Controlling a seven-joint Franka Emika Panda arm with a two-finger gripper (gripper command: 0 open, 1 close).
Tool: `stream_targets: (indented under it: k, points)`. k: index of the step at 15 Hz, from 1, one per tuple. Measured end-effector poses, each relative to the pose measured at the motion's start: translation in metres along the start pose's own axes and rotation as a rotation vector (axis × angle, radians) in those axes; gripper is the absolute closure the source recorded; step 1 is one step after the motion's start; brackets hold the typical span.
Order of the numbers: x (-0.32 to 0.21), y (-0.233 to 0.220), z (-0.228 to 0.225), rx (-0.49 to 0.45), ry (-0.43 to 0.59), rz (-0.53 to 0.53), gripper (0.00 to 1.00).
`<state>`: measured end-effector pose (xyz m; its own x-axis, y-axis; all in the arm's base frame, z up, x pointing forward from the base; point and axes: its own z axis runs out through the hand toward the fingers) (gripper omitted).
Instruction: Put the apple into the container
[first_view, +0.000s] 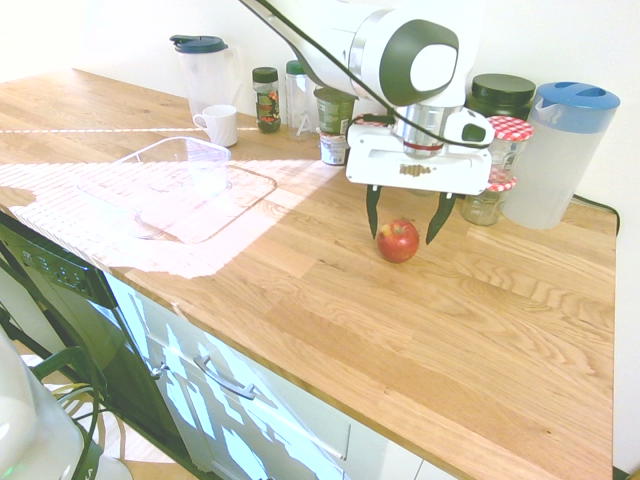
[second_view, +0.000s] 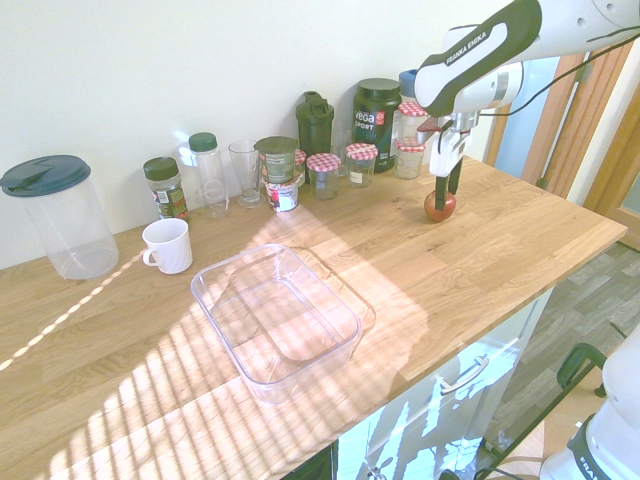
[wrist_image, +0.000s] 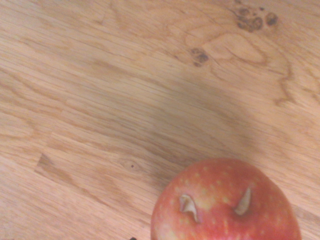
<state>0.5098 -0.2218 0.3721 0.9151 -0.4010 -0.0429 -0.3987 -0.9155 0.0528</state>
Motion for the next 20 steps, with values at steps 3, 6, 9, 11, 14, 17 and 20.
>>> stream_targets:
  k: [3, 6, 9, 11, 14, 17, 20]
  points:
    - [-0.001, -0.003, 0.011, 0.009, 0.0, 0.002, 1.0]
    - [0.001, -0.008, 0.011, 0.019, 0.013, 0.016, 1.0]
    - [-0.001, -0.016, 0.015, 0.02, 0.012, 0.016, 1.0]
    - [-0.003, -0.017, 0.02, 0.019, 0.006, 0.02, 1.0]
    - [-0.003, -0.019, 0.021, 0.019, 0.006, 0.033, 1.0]
    - [-0.002, -0.027, 0.015, 0.032, 0.005, 0.044, 1.0]
    - [-0.01, -0.068, -0.038, 0.082, 0.002, 0.05, 1.0]
